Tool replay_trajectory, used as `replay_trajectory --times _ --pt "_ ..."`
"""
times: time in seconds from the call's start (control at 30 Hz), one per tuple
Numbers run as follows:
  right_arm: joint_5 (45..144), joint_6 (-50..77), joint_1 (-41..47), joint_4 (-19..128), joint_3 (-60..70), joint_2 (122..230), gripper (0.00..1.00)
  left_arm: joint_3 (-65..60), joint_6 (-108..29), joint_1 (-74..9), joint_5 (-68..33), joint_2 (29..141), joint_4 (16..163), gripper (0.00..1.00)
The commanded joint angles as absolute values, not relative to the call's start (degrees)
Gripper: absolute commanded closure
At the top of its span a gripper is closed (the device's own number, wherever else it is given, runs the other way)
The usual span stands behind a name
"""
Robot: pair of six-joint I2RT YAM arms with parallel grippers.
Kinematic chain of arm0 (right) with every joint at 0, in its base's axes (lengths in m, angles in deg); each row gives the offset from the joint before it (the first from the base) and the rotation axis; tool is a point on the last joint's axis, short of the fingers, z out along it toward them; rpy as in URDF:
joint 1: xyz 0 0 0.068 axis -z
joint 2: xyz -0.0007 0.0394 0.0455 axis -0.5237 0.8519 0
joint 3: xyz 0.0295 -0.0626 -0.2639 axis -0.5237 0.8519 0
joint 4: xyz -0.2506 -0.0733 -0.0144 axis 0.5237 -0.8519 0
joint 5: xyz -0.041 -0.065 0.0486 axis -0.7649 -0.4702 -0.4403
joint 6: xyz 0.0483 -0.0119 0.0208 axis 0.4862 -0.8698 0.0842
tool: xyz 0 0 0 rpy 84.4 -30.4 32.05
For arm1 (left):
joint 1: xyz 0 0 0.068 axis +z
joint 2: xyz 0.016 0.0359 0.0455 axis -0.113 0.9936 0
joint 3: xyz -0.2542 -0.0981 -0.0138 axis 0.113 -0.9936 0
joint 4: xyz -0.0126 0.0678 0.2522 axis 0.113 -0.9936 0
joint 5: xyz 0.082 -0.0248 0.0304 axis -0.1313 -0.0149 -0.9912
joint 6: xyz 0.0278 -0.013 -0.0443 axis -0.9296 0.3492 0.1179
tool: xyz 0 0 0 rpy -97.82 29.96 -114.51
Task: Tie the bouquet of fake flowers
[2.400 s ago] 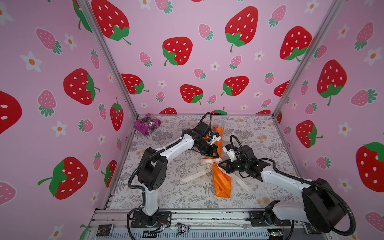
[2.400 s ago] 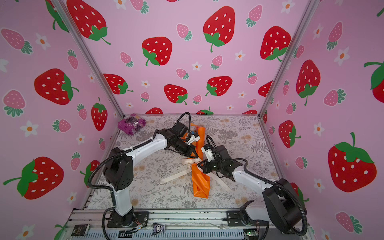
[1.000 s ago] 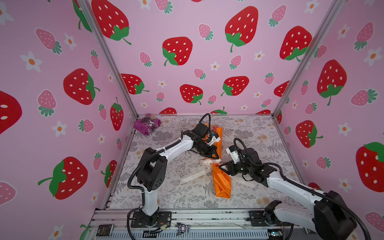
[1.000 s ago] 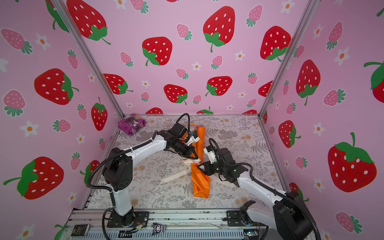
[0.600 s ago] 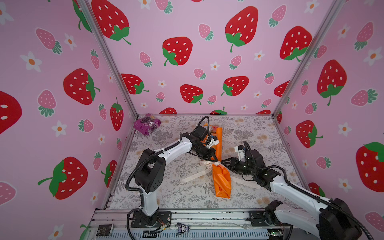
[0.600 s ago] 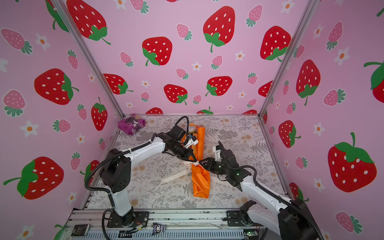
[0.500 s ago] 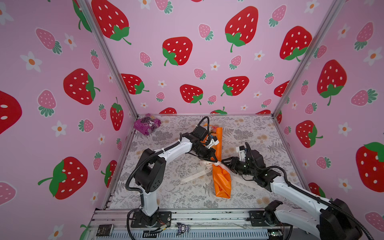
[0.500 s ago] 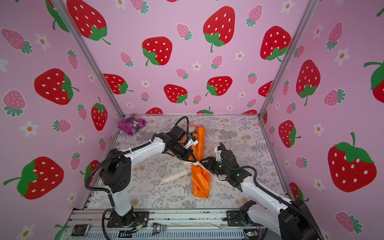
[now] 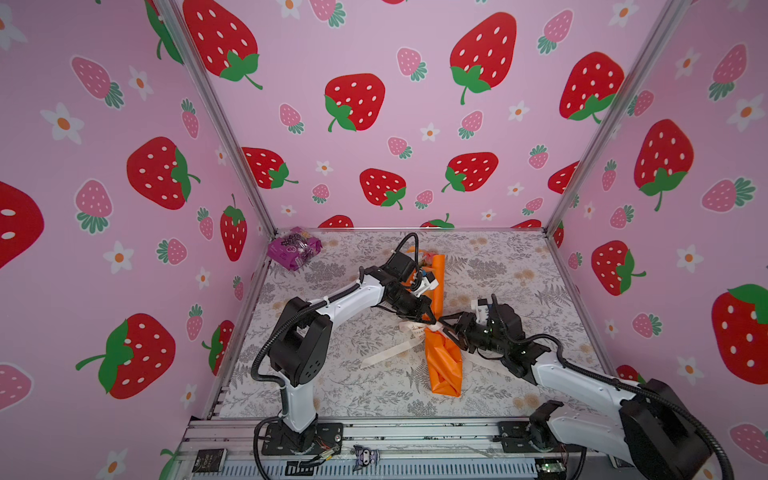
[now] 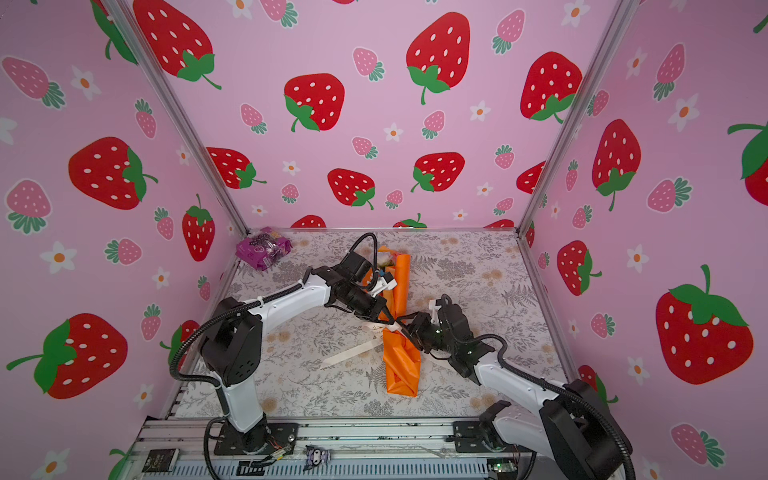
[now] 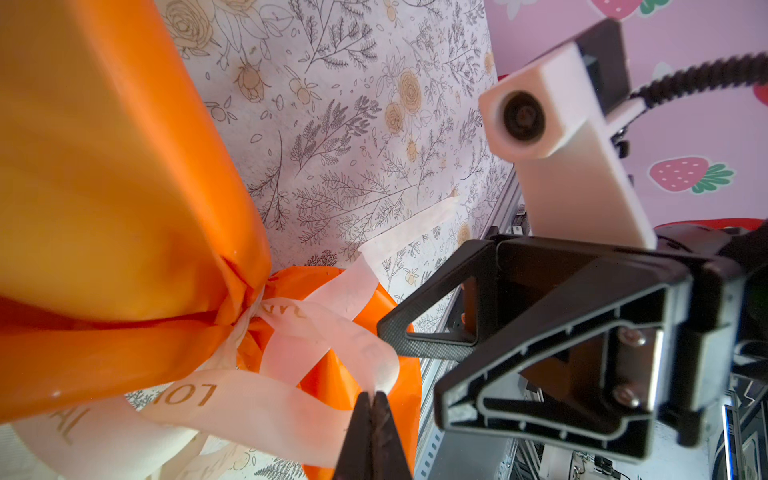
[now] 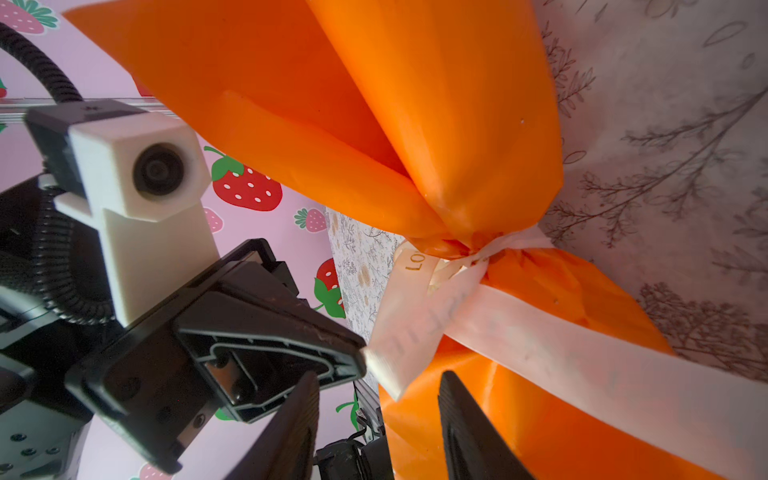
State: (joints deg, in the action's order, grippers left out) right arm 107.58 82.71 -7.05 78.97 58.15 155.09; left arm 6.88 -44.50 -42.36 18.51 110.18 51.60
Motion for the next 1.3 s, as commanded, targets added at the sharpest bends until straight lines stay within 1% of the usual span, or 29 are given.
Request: replay_trajectory --times 0.0,0.13,0.2,0.23,0.27,0.37,0.47,0.53,0.57,0.6,0.63,0.77,0.9,1.0,1.13,1.27 --pt "106.9 88.9 -7.4 87.9 59.8 156.6 0.5 6.6 -45.0 -42.4 20.5 108.6 51.8 1.0" --pt "107.6 89.3 -7.5 89.0 59.2 159.0 0.5 6.3 -44.7 -42.5 20.9 108.2 52.6 1.0" --pt "107.4 91.0 -7.5 92.2 60.5 159.9 0.53 6.3 -44.6 -42.5 21.1 108.2 52.8 1.0" --pt "107.3 91.8 -7.5 93.8 61.2 160.2 0.58 6.3 -44.5 -42.5 21.3 108.2 53.1 1.0" --pt "107.2 92.1 -7.6 95.4 61.7 160.6 0.65 6.1 -44.2 -42.5 21.4 108.2 53.4 1.0" --pt "107.8 90.3 -7.6 95.0 61.3 160.6 0.79 5.9 -44.1 -42.5 21.2 108.1 53.4 1.0" --pt "106.9 88.5 -7.7 92.3 61.5 159.4 0.89 5.9 -43.9 -42.5 20.9 108.1 53.5 1.0" --pt "106.2 88.3 -7.6 91.5 62.7 158.5 0.94 6.0 -43.8 -42.5 20.7 108.1 53.4 1.0" --pt "105.8 88.3 -7.6 91.5 63.5 157.9 0.97 5.9 -43.7 -42.4 20.0 107.9 53.4 0.98" --pt "105.6 88.3 -7.6 91.4 64.1 157.5 0.99 5.7 -43.7 -42.3 19.6 107.6 53.5 0.93" --pt "105.3 88.1 -7.6 91.3 64.8 157.0 0.99 5.6 -43.8 -42.3 19.4 107.1 53.6 0.86" --pt "104.5 86.9 -7.5 90.1 66.6 155.6 1.0 5.1 -45.2 -41.2 18.7 105.4 53.1 0.76" --pt "104.0 84.6 -7.5 87.5 66.5 155.4 1.0 7.5 -50.0 -40.7 17.3 106.4 49.5 0.75" --pt "104.8 82.3 -7.5 85.1 65.7 156.4 1.0 12.5 -54.7 -41.2 15.7 109.6 44.6 0.74" --pt "104.7 79.6 -7.5 81.2 64.9 157.2 1.0 18.7 -60.9 -43.4 10.9 112.9 39.5 0.74" --pt "103.0 79.6 -7.4 80.9 66.1 156.5 1.0 24.3 -66.2 -46.1 5.4 117.3 33.8 0.74"
